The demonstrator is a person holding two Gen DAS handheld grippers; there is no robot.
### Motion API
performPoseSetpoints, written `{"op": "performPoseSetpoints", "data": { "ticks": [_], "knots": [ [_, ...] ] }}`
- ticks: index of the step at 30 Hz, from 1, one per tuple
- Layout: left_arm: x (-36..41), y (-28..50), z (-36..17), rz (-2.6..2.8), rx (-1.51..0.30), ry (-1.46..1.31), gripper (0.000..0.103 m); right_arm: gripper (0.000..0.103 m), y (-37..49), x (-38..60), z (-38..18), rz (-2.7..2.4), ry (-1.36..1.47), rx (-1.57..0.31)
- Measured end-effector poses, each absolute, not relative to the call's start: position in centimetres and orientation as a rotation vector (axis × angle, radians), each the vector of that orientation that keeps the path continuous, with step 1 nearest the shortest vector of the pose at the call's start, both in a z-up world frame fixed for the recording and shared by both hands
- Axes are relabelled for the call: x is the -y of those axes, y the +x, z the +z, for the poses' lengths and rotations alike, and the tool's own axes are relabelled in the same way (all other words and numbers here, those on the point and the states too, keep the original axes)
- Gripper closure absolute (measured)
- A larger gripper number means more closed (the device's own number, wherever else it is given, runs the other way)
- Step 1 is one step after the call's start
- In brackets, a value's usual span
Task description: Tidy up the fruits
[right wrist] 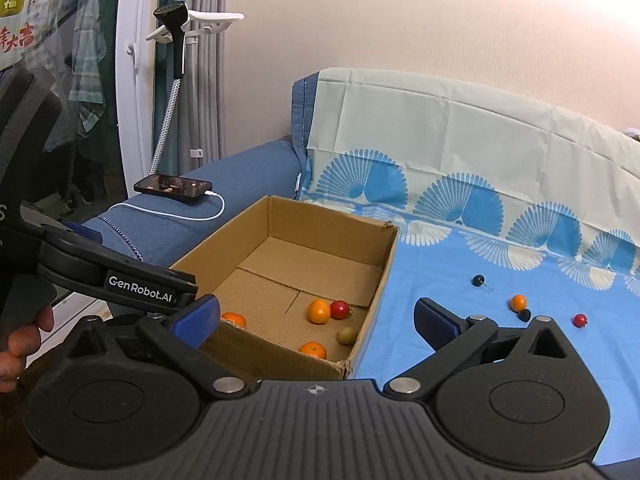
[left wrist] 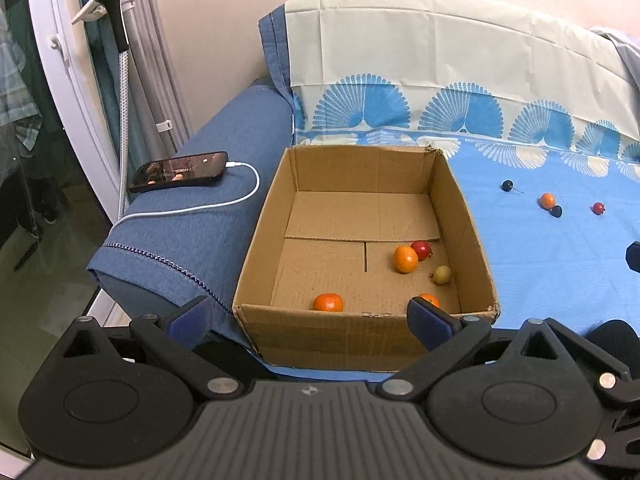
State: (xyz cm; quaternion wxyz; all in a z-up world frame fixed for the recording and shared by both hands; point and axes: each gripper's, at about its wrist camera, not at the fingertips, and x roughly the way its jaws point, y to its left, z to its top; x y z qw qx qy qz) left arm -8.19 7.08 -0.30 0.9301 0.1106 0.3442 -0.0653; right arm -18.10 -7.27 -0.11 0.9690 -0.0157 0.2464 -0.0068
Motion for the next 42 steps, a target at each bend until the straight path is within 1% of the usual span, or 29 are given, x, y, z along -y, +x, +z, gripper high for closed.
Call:
{"op": "performPoseSetpoints", "data": {
  "ticks": [26,42],
  "knots": [
    [-7.3,-7.3,-1.9,-0.134,-0.755,0.226,0.000,0.001,-17.2,7.3,-1.7,-0.025,-0.002,-0.569],
    [-4.9,-5.4,-2.9,-0.146,-0.801,0.285,0.000,0.001,-15.7,11.0,-3.9,-0.093,0.131,-0.608]
  ]
}}
